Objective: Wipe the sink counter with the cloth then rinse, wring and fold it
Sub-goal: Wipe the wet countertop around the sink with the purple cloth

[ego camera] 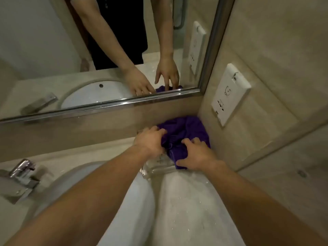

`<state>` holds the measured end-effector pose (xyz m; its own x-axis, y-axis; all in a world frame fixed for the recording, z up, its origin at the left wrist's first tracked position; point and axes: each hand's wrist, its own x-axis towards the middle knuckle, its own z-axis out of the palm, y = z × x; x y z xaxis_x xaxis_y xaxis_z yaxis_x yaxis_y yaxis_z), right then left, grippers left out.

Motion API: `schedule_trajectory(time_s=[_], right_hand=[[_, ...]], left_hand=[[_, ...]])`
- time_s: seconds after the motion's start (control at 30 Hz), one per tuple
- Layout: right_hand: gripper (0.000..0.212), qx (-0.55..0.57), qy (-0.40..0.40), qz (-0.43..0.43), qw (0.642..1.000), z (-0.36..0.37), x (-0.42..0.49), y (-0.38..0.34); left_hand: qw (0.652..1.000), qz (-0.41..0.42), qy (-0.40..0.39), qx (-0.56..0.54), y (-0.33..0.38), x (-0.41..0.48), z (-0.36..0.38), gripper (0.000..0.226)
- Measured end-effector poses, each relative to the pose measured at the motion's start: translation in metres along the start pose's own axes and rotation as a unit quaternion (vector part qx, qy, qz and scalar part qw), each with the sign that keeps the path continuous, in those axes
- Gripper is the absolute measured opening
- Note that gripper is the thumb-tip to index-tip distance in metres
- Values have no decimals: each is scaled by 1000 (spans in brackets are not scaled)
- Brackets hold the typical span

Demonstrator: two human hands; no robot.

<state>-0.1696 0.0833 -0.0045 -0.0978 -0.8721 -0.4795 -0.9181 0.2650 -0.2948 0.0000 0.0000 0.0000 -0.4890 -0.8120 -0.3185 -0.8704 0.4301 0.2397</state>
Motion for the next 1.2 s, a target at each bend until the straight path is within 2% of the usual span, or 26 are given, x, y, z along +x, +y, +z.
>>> schedule_trajectory(time_s=[0.1,0.17,0.27,0.4,0.53,0.77,0.97,1.2], right_hand=[[76,-41,48,8,998,12,11,7],[63,-65,55,1,996,17,17,10],[45,-86,59,-14,994,14,23,12],[35,29,77,-12,997,-1,26,19],[38,139,122,1,983,-27,15,21],[27,201,146,-2,969,-66,-21,8],[41,225,192,-3,955,-85,-79,8],[47,198,333,-33,921,-86,-173,5]], left_hand=[[1000,5,-2,18,-1,15,14,71],[999,6,-20,30,0,21,22,59],[1000,-11,21,15,3,27,29,37],[995,-70,-5,-66,7,27,25,26],[974,-116,-5,-192,3,12,13,26],[940,-131,22,-314,14,-31,-40,17],[921,-96,8,-377,43,-85,-72,22],[894,-31,54,-443,73,-163,-68,27]])
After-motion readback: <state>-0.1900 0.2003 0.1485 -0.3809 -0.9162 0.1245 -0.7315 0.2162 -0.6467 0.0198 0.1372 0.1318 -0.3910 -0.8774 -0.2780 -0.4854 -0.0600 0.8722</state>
